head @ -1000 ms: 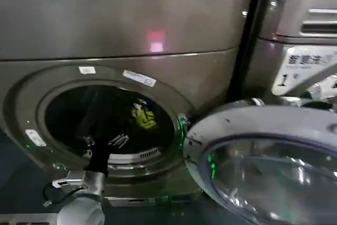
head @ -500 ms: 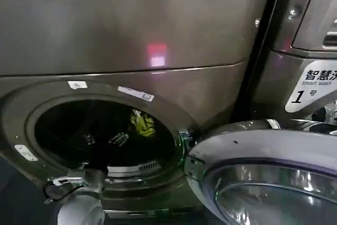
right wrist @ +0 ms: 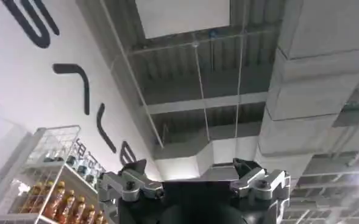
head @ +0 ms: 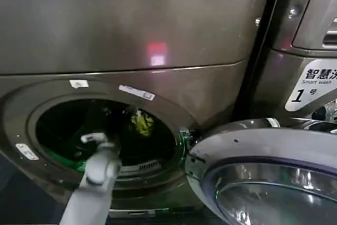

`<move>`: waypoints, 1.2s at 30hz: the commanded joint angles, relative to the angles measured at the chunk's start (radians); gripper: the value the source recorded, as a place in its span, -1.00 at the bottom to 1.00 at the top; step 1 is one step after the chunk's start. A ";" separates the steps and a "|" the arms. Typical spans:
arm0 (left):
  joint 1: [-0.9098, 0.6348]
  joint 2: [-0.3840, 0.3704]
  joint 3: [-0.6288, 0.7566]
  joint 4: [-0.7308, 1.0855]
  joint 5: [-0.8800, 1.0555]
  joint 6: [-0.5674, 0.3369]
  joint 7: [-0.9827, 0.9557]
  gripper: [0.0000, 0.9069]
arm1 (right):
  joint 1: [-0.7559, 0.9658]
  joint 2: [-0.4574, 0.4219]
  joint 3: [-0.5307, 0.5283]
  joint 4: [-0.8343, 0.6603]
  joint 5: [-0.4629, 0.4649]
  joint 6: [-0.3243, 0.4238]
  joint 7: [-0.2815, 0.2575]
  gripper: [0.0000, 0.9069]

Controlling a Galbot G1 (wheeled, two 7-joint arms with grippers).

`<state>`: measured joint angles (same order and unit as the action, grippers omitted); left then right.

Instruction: Grasp the clothes from the dryer.

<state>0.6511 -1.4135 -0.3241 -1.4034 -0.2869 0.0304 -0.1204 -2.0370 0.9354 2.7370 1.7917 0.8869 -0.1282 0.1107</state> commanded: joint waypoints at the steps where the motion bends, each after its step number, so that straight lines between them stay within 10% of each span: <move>1: -0.281 -0.054 -0.004 0.431 0.027 -0.063 0.092 1.00 | 0.001 0.001 0.005 -0.006 0.009 0.009 0.002 1.00; 19: -0.737 -0.002 0.189 1.149 0.644 -0.121 1.123 1.00 | 0.006 -0.009 0.000 -0.019 0.002 0.014 -0.007 1.00; 26: -0.768 0.010 0.306 1.193 1.024 -0.211 1.296 1.00 | -0.004 -0.014 0.011 -0.002 0.003 0.010 -0.006 1.00; 36: -0.832 -0.011 0.415 1.181 1.207 -0.002 1.279 1.00 | -0.034 -0.001 0.037 -0.004 0.003 0.013 -0.019 1.00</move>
<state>-0.1412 -1.4214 0.0170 -0.2543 0.7170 -0.0744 1.0811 -2.0621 0.9353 2.7666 1.7869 0.8906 -0.1153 0.0944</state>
